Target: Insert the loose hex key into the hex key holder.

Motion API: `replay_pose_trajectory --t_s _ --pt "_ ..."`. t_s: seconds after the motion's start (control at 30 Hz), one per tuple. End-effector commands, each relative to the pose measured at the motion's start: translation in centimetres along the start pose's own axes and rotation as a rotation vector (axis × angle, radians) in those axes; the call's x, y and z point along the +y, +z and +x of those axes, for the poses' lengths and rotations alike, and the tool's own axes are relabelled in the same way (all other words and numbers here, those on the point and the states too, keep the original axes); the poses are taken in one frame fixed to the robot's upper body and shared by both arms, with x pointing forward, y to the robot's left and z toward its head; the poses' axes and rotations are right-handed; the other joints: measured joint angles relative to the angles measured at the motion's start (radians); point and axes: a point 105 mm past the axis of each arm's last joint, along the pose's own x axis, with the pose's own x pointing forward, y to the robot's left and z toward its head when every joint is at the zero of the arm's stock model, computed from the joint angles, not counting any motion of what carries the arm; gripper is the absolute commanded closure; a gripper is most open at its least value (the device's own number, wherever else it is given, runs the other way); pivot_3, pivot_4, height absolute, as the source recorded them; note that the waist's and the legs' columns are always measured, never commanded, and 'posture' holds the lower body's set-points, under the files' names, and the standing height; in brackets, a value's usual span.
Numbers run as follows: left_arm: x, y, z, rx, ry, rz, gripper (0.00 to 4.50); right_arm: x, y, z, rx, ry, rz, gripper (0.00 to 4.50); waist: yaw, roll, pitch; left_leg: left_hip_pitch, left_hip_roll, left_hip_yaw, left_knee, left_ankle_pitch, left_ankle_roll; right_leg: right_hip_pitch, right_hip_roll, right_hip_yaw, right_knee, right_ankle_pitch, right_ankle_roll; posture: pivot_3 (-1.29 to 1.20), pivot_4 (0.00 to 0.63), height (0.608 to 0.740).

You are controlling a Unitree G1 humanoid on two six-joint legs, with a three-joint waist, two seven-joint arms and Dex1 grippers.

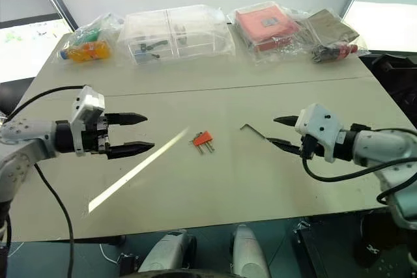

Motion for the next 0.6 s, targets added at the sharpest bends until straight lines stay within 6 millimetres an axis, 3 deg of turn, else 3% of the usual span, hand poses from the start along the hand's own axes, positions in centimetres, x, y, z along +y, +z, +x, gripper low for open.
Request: replay_pose_trajectory --t_s 0.03,0.6 --pt "0.2 0.6 -0.5 0.004 -0.015 0.040 0.10 -0.8 1.3 -0.6 -0.023 0.013 -0.012 2.06 0.000 0.000 0.000 0.000 0.000 0.000 0.000 0.000 0.000 0.000 0.000 0.000 0.000 0.000 0.000 0.00 0.150 0.740" --pt "0.8 1.4 -0.2 -0.038 0.026 0.047 0.10 -1.9 2.1 -0.1 -0.017 0.035 -0.056 2.06 0.004 0.000 0.000 -0.002 0.000 -0.001 0.000 0.000 0.000 -0.001 -0.002 0.000 -0.001 0.000 0.000 0.00 0.150 0.740"
